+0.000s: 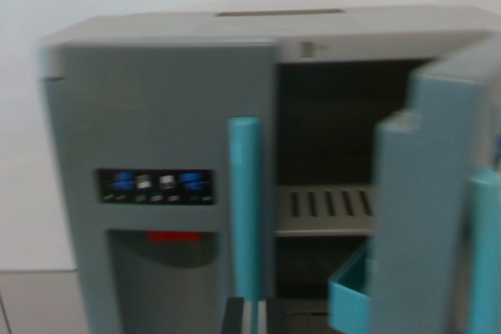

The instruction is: Close fridge door

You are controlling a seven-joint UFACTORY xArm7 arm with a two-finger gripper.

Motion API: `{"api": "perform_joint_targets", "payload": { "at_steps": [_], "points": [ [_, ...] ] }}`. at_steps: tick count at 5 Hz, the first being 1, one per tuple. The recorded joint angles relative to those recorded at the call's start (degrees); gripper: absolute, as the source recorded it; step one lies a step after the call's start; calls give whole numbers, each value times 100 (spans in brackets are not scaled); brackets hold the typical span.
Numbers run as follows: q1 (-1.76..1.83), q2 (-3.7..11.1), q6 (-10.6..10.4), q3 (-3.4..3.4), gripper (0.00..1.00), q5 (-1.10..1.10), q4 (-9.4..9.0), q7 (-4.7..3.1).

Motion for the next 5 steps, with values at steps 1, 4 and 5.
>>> {"api": "perform_joint_targets", "payload": {
  "at_steps": [1, 4, 5],
  "points": [
    [-1, 12, 0, -319, 100, 0, 0, 0],
    [-1, 49, 0, -707, 100, 0, 0, 0],
    [-1, 190, 0, -1067, 100, 0, 0, 0]
  ]
}}
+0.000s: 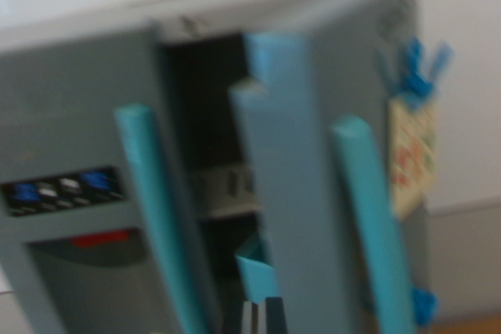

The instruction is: Close fridge door

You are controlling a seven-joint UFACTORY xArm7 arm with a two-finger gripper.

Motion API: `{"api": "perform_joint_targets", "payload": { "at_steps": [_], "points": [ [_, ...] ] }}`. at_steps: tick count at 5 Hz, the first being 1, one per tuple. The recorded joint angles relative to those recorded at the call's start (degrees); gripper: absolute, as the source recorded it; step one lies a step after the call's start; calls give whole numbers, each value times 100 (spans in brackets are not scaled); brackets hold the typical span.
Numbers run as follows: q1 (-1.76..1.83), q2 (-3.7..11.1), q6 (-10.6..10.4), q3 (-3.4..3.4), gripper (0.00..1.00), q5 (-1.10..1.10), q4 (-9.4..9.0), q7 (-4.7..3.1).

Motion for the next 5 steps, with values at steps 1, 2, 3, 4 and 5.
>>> {"api": "perform_joint_targets", "payload": {
  "at_steps": [1, 2, 3, 4, 5],
  "points": [
    [0, 0, 0, 0, 100, 0, 0, 0],
    [0, 257, 0, -298, 100, 0, 4, 0],
    [0, 257, 0, -298, 100, 0, 4, 0],
    [0, 579, -5, -548, 100, 0, 51, 0],
    [0, 579, -5, -548, 100, 0, 51, 0]
  ]
}}
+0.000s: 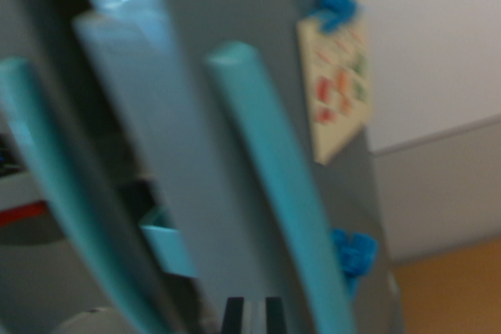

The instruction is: Close fridge door

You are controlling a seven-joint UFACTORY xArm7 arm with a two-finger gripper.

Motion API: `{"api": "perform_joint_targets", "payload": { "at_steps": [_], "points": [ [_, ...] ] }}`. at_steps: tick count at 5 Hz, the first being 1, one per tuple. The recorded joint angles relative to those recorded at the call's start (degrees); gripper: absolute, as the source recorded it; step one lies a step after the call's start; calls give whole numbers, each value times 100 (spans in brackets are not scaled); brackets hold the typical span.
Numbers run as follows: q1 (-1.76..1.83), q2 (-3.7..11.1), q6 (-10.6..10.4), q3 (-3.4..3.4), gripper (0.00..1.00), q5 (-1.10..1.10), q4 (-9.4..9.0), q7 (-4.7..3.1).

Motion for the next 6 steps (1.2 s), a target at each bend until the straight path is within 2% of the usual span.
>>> {"api": "perform_joint_targets", "payload": {
  "at_steps": [1, 2, 3, 4, 5, 6],
  "points": [
    [0, 384, -3, -186, 100, 0, 144, 0],
    [0, 384, -3, -186, 100, 0, 144, 0],
    [0, 843, -12, -350, 100, 0, 391, 0],
    [0, 843, -12, -350, 100, 0, 391, 0],
    [0, 1320, -14, -394, 100, 0, 645, 0],
    [0, 1320, -14, -394, 100, 0, 645, 0]
  ]
}}
